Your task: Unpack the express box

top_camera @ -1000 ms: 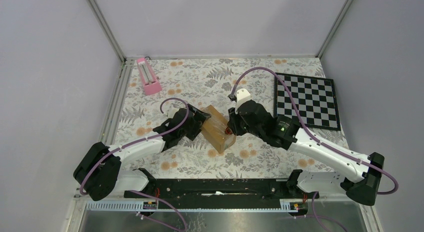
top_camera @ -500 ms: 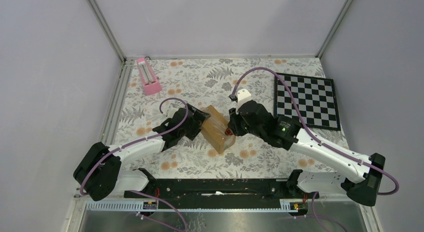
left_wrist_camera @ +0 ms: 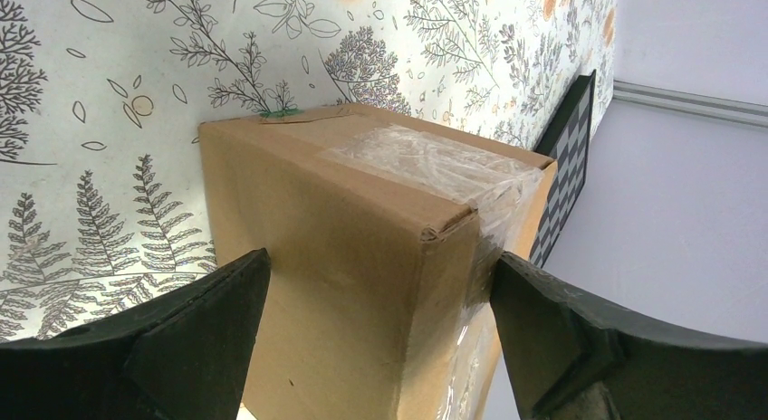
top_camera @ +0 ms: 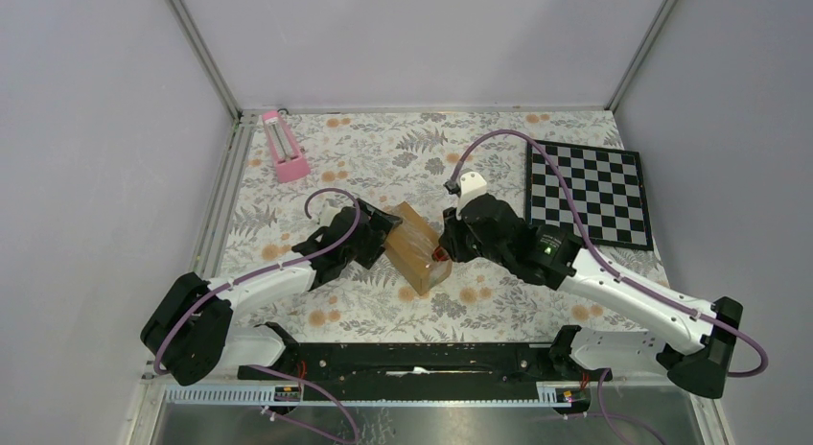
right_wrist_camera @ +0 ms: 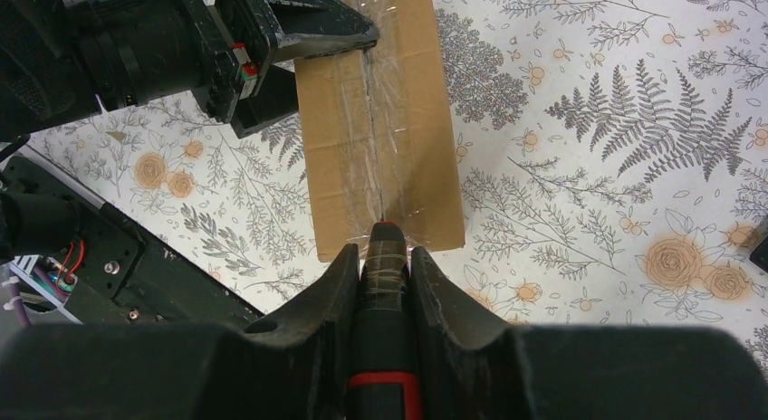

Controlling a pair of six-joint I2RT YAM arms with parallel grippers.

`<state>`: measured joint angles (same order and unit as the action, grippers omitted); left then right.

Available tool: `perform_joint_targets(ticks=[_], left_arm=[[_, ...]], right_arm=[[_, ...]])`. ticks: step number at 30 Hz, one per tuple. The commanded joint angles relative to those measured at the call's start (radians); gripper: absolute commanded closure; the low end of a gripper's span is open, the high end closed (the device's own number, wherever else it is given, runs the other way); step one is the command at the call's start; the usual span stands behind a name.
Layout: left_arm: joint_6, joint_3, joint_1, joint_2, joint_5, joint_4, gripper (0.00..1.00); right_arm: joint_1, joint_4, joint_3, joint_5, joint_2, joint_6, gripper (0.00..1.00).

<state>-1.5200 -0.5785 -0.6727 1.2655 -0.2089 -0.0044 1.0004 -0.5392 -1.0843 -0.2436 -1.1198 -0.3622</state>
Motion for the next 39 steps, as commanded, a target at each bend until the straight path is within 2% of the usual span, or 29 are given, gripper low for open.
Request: perform_joint_targets(ticks=[1, 39], left_arm=[[-0.023, 0.057, 0.065, 0.054, -0.171, -0.21, 0.09], [-0.024, 0.077, 0.118, 0.069, -0.168, -0.187, 0.09]], right_arm=[[0.011, -0.341, 0.034, 0.109, 0.035, -0.019, 1.0], [0.012, -0.461, 0.041, 0.138, 0.076, -0.034, 1.0]])
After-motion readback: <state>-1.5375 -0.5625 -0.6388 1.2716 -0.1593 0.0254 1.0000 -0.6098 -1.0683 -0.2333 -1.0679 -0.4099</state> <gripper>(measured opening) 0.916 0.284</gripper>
